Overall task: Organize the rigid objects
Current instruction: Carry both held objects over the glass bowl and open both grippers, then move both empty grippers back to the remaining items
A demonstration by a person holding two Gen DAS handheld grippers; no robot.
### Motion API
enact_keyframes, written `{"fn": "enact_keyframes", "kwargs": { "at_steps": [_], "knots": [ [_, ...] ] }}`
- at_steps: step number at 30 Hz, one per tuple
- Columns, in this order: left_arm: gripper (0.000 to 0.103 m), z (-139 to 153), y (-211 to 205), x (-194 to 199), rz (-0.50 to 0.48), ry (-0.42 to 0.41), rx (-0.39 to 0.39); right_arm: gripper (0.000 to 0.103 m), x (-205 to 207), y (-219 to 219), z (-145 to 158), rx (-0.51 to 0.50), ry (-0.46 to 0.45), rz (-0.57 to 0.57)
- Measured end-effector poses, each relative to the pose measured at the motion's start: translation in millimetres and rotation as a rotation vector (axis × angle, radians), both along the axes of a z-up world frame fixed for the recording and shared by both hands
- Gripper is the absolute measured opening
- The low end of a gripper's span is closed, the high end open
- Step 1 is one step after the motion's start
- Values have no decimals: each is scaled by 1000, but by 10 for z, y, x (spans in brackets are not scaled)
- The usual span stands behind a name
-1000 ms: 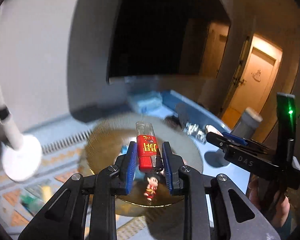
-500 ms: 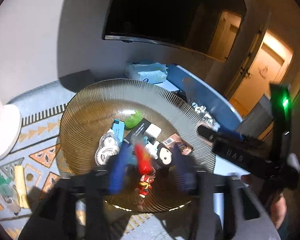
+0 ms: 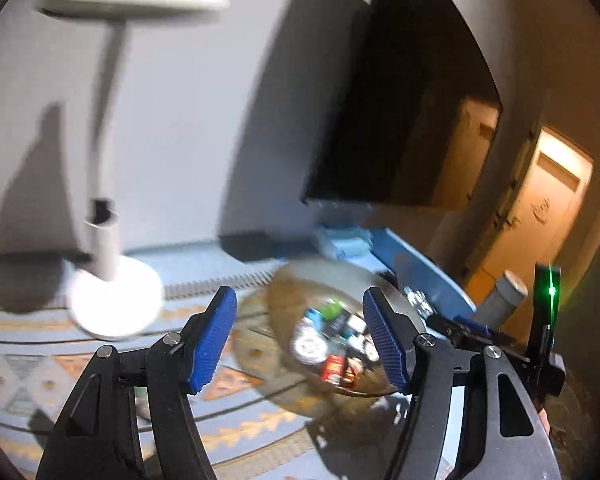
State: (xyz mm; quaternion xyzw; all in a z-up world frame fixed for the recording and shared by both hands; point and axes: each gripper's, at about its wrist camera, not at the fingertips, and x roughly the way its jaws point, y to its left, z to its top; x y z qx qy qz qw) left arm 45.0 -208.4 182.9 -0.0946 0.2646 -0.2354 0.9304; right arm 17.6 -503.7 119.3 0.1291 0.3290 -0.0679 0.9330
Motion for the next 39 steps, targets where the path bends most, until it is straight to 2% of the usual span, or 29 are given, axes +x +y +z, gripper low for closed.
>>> {"fn": "enact_keyframes", "kwargs": {
  "at_steps": [7,10,14,17,20,22,24,26,28,34,39],
  "knots": [
    [66,343,867,-430,179,-99,-41,70,-110,590,230,-12,-57,112],
    [68,372,1159,-599,274,-131,-22,72,-141,901,287,-32,-72,171],
    [68,295,1425,-718,304,-120,-31,73,-145,1276,269,-46,-68,255],
    [68,120,1526,-676,310,-85,-13,73,-139,1597,213,-75,-54,319],
    [68,-112,1589,-548,299,-15,-1,73,-120,1893,90,-123,-30,376],
    [68,-283,1646,-479,294,36,-2,73,-89,2034,-15,-125,-4,416],
    [68,-438,1627,-437,317,65,30,73,-35,2161,-133,-117,32,454],
    [68,-663,1548,-406,355,79,123,73,52,2262,-255,-99,71,488],
    [68,-927,1462,-376,342,116,199,73,173,2344,-411,-55,118,529],
    [68,-1466,1253,-174,270,267,274,73,647,2580,-941,70,273,589],
    [68,-1656,1133,-34,226,316,317,73,918,2682,-1123,96,291,567]
  ]
}}
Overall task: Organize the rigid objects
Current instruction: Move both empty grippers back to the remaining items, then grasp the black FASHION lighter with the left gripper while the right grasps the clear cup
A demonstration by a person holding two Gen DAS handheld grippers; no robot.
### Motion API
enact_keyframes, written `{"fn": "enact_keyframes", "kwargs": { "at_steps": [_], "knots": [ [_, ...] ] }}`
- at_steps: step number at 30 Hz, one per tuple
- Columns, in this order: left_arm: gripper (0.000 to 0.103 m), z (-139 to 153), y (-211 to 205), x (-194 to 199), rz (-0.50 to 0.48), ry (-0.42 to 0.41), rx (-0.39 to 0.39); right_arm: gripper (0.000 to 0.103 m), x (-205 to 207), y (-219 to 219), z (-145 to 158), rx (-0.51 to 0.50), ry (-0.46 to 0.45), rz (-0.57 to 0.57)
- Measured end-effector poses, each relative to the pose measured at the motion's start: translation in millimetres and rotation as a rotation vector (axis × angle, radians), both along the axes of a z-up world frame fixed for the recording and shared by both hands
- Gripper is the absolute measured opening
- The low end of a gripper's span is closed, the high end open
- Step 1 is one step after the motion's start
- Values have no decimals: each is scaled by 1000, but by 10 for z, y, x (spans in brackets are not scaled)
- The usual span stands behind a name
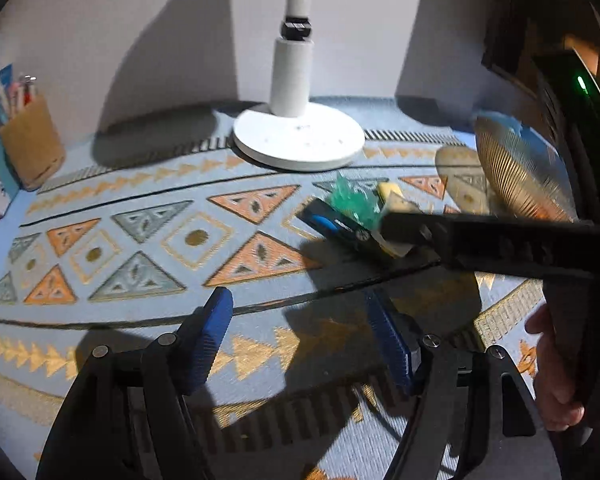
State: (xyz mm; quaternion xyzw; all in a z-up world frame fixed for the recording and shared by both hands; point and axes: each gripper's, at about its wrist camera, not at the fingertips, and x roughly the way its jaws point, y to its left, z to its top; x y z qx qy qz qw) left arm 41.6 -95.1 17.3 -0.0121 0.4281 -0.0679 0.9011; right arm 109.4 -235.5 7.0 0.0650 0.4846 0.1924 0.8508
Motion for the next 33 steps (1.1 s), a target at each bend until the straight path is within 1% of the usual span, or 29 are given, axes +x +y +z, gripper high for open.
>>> {"fn": "enact_keyframes", "kwargs": {
  "at_steps": [1,3,4,5,7,9,11,12,14,15,16,17,18,19,20,21,23,26,29,33],
  "knots": [
    [68,-13,-26,30,-5,8,3,70,39,1,-13,6,0,-8],
    [68,-30,-66,77,-15,14,0,46,114,5,-54,23,12,-9],
    [68,-33,-111,109,-22,20,-4,42,148,14,-84,35,24,0],
    [68,-45,-145,140,-29,26,-8,41,153,12,-84,31,11,-2],
    [68,-75,-215,226,-35,38,-28,41,120,-43,-56,44,-9,-5],
    [68,-113,-257,312,-17,52,-44,41,82,-139,-6,63,-29,-20],
    [68,-156,-292,407,5,71,-67,41,23,-297,75,67,-72,-57],
    [68,-165,-309,444,19,64,-60,41,-2,-365,103,67,-87,-72],
    [68,-161,-380,526,39,48,-39,41,-61,-508,163,56,-133,-97],
    [68,-172,-414,565,36,57,-33,41,-77,-546,178,44,-153,-107],
    [69,-193,-465,615,43,63,-17,41,-91,-587,181,29,-171,-121],
    [70,-201,-506,625,56,49,13,41,-90,-627,165,28,-176,-129],
    [68,-212,-531,631,59,45,41,41,-88,-662,140,39,-174,-131],
    [68,-238,-575,627,50,47,89,41,-87,-700,100,66,-170,-132],
    [66,-228,-586,603,40,39,103,41,-86,-717,76,75,-171,-133],
    [59,-220,-575,585,27,42,104,41,-93,-724,55,75,-173,-133],
    [50,-189,-486,527,-9,58,73,41,-85,-733,19,64,-174,-134],
    [50,-153,-277,437,-30,73,37,41,-86,-777,-5,80,-168,-136],
    [50,-134,-115,411,-31,80,11,41,-95,-787,-2,69,-174,-147],
    [51,-135,-106,492,-16,96,-12,41,-109,-778,-4,10,-180,-168]
  ]
}}
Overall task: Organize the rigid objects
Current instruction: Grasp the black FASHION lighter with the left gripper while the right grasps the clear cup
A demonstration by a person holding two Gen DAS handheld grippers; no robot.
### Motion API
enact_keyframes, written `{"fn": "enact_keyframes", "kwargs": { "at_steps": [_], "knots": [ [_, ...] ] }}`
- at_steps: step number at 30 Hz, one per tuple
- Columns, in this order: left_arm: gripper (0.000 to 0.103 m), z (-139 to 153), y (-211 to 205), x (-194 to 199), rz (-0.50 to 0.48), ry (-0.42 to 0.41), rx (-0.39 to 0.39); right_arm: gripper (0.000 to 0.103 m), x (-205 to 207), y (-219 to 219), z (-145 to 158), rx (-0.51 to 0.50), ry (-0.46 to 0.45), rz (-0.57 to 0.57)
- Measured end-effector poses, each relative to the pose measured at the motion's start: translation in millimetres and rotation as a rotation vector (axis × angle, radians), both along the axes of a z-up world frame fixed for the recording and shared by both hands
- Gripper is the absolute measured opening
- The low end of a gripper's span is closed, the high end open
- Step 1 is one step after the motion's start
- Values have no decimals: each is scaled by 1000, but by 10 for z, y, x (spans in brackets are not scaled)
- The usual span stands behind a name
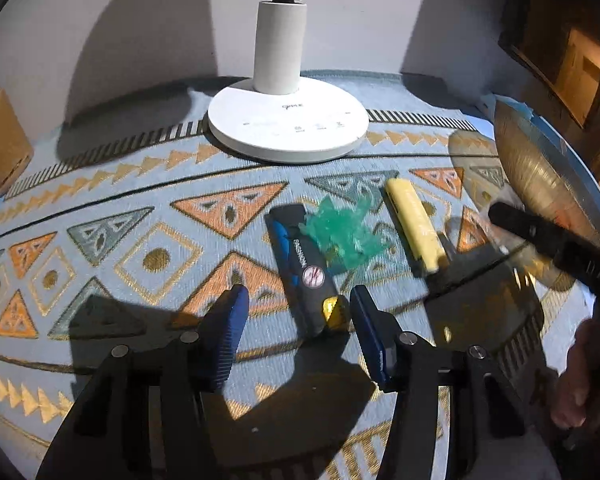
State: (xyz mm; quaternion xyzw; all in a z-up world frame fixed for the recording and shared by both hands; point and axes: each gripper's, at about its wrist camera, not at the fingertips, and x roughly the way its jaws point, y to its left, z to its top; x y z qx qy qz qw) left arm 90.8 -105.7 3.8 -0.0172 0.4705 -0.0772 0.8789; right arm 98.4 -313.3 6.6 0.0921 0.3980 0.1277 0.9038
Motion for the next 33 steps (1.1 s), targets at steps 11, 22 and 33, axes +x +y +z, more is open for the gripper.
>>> {"fn": "enact_keyframes", "kwargs": {
  "at_steps": [11,22,33],
  "knots": [
    [14,33,-56,-90,-8,-54,24,41,20,173,-80,-81,13,71],
    [9,132,225,-410,-1,-46,-47,39,-98,287,-73,-95,0,122],
    [23,-18,5,-172,-2,-49,68,80,-135,320,-117,-144,15,111]
  ]
}}
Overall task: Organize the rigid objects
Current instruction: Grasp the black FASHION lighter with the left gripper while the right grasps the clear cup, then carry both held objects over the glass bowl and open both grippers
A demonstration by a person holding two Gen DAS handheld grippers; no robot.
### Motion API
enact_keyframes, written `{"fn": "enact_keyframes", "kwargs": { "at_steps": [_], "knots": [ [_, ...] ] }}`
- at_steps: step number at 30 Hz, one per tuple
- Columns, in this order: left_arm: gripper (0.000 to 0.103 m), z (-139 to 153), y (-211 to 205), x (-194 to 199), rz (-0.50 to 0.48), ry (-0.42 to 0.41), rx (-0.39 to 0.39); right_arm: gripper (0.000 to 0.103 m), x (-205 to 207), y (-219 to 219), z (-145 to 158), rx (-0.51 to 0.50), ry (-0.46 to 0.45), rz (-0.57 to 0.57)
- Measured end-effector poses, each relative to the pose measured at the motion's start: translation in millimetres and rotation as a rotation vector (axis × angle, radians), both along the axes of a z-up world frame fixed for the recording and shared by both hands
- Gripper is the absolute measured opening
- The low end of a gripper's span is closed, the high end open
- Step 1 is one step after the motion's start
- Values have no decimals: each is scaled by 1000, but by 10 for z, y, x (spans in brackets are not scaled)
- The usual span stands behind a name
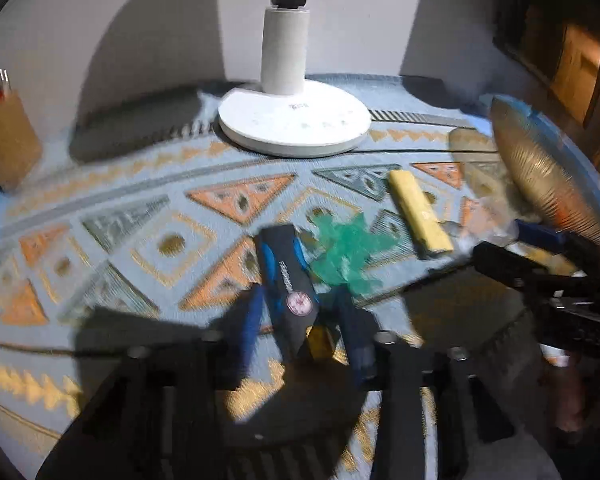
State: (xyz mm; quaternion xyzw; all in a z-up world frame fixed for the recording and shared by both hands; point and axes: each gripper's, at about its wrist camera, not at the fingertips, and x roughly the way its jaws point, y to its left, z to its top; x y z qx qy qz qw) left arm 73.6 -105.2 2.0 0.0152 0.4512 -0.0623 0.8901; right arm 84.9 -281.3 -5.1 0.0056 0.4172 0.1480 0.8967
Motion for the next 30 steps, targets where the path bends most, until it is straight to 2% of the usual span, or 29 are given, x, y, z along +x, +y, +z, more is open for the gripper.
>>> {"fn": "enact_keyframes", "kwargs": {
  "at_steps": [4,5,6,7,8,9,10,13,15,19,22,25,28,30],
  "knots": [
    [21,2,54,-28,1,-16,-24,80,66,17,-40,-11,26,-2],
    [21,6,82,-41,6,-18,-37,76,85,25,-54,-16,30,-4],
    [21,15,111,-54,10,-18,-52,63,107,36,-58,-18,32,-5],
    [21,43,150,-80,14,-24,-70,55,134,53,-62,-19,35,0],
    [21,77,180,-107,16,-39,-82,39,165,69,-80,-22,45,1],
    [21,120,210,-137,13,-58,-97,35,183,81,-97,-38,50,-12],
    [21,195,250,-182,11,-87,-119,35,167,81,-87,-50,38,-25],
    [21,391,294,-258,10,-142,-161,35,35,26,29,2,-11,-7],
    [21,525,256,-286,-7,-175,-176,35,-108,-35,228,42,-56,0],
    [21,977,2,-323,-75,-280,-214,35,-344,-294,712,52,-175,-45],
    [21,1411,-381,-284,-160,-359,-248,35,-480,-736,1157,20,-261,-163],
    [21,1687,-748,-186,-224,-397,-298,35,-553,-1369,1502,6,-304,-314],
    [21,1833,-1184,-20,-286,-396,-354,35,-581,-1925,1631,16,-302,-440],
    [21,1815,-1425,87,-313,-374,-372,35,-602,-2195,1634,39,-284,-495]
  ]
}}
